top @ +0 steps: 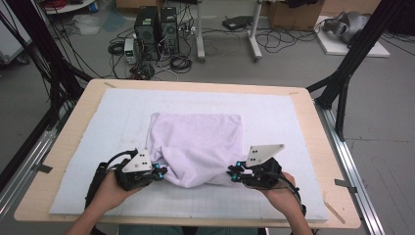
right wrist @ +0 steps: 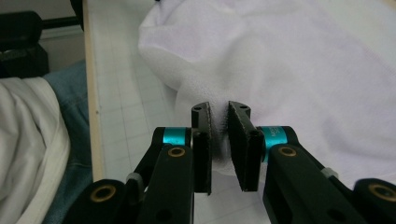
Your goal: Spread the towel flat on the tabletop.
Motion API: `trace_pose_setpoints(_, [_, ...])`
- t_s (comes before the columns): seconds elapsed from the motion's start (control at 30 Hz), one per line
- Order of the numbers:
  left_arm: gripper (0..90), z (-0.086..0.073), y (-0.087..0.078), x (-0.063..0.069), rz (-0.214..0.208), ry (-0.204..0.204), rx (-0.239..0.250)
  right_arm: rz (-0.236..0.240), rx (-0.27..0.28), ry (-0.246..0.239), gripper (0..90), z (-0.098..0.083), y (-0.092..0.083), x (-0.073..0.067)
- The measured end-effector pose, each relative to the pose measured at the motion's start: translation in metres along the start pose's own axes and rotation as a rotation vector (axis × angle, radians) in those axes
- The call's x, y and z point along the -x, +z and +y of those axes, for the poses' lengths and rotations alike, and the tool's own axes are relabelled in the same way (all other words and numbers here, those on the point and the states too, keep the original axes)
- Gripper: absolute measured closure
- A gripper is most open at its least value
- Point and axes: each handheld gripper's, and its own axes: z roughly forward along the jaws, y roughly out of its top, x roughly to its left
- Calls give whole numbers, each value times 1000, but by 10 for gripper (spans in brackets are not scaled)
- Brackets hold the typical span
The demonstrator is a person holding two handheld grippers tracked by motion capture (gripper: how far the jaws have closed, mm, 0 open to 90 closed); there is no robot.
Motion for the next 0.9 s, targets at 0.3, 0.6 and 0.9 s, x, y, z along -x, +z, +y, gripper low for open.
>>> trace_pose_setpoints(0.3, [879, 16, -3, -39, 117, -96, 60, -111, 7, -1, 800, 31, -7, 38])
trace_pose_setpoints(0.6, [878, -5, 71, -96, 153, -248, -55, -134, -155, 191, 799, -1, 73, 116])
trace_pose_setpoints(0.9, [669, -7, 52, -102, 137, -297, 5, -140, -90, 212, 683, 0, 68, 116])
